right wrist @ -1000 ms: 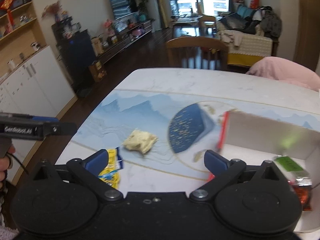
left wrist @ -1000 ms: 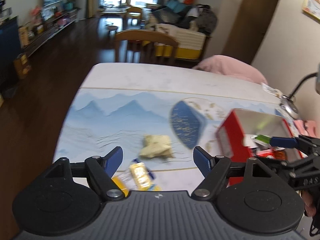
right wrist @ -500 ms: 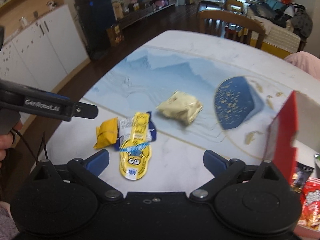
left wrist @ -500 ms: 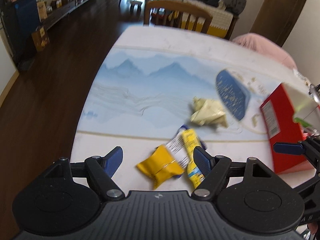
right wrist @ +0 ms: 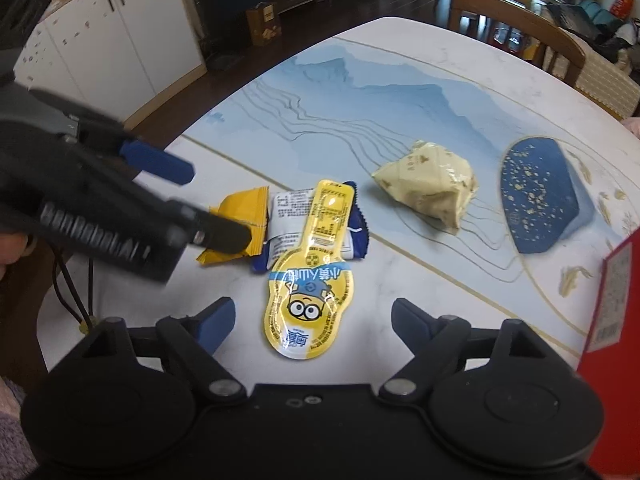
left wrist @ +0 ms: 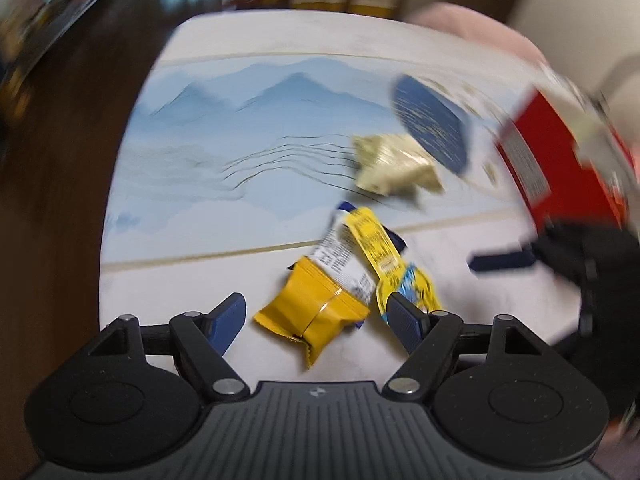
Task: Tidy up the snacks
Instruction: 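Move both tools back over the remaining snacks, then grasp the yellow minion candy with the right gripper while the left grasps the yellow packet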
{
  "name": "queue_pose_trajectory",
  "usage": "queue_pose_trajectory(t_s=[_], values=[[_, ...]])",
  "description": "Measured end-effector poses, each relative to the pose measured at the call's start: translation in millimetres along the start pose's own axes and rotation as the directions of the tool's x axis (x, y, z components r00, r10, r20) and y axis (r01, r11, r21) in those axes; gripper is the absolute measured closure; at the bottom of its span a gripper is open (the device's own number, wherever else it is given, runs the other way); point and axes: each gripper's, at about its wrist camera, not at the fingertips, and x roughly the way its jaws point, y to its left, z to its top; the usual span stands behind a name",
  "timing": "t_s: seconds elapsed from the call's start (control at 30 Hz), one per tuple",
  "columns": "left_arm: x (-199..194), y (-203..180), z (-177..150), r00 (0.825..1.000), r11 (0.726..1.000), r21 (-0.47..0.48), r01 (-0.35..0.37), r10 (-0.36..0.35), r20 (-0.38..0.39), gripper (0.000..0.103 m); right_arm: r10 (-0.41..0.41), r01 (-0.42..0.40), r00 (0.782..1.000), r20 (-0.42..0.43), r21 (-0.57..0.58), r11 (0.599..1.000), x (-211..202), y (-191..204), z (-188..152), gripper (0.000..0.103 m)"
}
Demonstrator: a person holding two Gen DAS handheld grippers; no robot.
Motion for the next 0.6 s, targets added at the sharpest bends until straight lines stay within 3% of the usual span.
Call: queue_pose_trajectory(t_s=[0.1,0.4,0.6], values=[[7.3,-2.0,-2.7,1.0,0.994,0.105,0.009,-0.007,-0.022,0.026,-0.007,0.007,1.0,-0.013,0.0,1.0,5.7,0.4,0.2,0.02],[32.9,1.4,0.9,0.997,0.97,0.241,0.032,-0.013,-0.078,0.026,-0.056,0.055,0.998,-0.036,-0.023,0.998,22.9,7.4,4.3,0.026],[39.2,4.9,3.9,0.994,0.97,0.233,0.069,-0.047,-0.098,0.027,-0.072,0.071,0.997,-0.041,-0.03,0.997,28.1,9.0,3.4,0.038]])
